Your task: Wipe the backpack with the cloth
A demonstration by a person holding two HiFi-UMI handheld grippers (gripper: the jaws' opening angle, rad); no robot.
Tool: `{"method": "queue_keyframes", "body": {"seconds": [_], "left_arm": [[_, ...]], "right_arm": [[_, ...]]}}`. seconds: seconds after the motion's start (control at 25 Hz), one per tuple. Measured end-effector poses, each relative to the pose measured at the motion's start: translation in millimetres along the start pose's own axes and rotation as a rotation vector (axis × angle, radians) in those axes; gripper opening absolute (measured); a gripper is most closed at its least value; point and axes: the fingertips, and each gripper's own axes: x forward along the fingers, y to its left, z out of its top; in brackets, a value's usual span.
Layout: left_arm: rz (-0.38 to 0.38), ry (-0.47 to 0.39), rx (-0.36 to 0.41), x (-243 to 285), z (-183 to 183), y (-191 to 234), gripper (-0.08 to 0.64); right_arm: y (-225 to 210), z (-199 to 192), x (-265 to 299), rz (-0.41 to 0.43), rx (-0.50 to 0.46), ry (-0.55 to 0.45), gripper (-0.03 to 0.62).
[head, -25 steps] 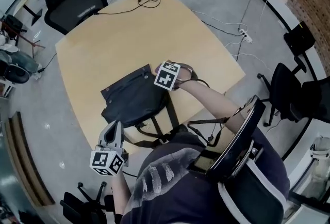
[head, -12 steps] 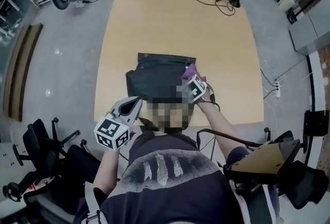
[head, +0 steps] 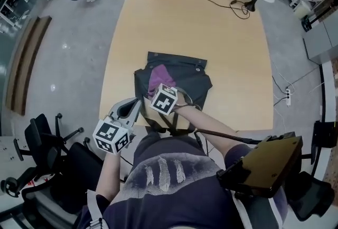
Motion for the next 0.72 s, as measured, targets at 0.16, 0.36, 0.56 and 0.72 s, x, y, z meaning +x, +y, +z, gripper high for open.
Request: {"method": "queue_keyframes", "body": {"seconds": [0.16,0.36,0.56,0.72], "left_arm": [[0.008,0.031,0.015,-23,6,13,0.008],[0.087,-0.007,-0.017,-46,14,22,0.008],[0.024,0.026,0.031,-8,19,-15,0.008],[-0.032,0.032,0.064,11,24,-56,0.008]], "right_arm": [[34,50,-10,0.179,0.134,-0.183,0.057],[31,81,-61,0.379,0.464,-0.452,0.057],[-17,44,-137,0.329,0.592,-0.617,0.057],[-19,13,-184,0.231,0.535,-0.658,0.057]]}}
